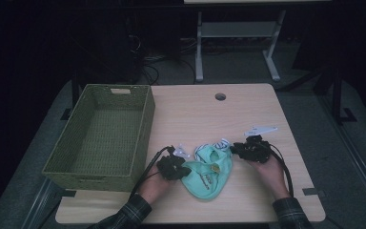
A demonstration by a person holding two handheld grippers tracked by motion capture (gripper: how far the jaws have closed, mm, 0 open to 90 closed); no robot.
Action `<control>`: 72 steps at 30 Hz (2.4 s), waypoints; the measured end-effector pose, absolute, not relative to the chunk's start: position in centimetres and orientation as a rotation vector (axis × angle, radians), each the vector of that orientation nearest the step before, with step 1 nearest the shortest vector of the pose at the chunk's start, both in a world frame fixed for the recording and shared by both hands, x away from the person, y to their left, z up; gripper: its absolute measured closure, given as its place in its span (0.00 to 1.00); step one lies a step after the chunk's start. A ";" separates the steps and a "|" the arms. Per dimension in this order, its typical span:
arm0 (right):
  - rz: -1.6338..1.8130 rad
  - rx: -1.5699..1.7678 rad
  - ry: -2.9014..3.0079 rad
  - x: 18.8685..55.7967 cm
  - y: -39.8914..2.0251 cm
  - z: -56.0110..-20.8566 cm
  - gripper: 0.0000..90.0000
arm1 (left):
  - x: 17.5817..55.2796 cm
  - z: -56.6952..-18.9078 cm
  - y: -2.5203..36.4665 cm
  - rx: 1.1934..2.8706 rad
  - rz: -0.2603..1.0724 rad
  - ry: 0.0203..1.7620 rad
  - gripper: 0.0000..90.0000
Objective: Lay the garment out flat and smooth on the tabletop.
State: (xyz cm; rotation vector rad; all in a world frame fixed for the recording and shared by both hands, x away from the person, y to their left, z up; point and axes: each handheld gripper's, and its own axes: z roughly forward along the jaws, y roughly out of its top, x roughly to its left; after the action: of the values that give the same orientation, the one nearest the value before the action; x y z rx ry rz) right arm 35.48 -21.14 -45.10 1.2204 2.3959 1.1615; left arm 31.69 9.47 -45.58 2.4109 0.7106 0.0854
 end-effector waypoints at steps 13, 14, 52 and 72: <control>1.096 1.199 2.470 36.8 -19.2 -46.8 0.83 | 31.7 -45.6 9.4 2.419 0.090 0.699 1.00; 1.090 1.184 2.473 36.8 -19.1 -47.1 0.85 | 31.7 -45.6 9.4 2.418 0.091 0.697 1.00; 0.973 1.327 2.303 37.1 -25.1 -46.3 1.00 | 31.6 -45.6 9.4 2.417 0.095 0.699 1.00; 1.099 1.326 2.294 34.5 -25.5 -44.5 0.92 | 31.7 -43.7 9.7 2.300 0.094 0.697 0.88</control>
State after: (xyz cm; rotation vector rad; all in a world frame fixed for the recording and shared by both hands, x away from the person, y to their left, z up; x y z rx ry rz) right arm 34.49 -25.49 -44.45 1.3255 2.2941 1.0990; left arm 31.72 9.74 -43.74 2.3004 0.6965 0.0938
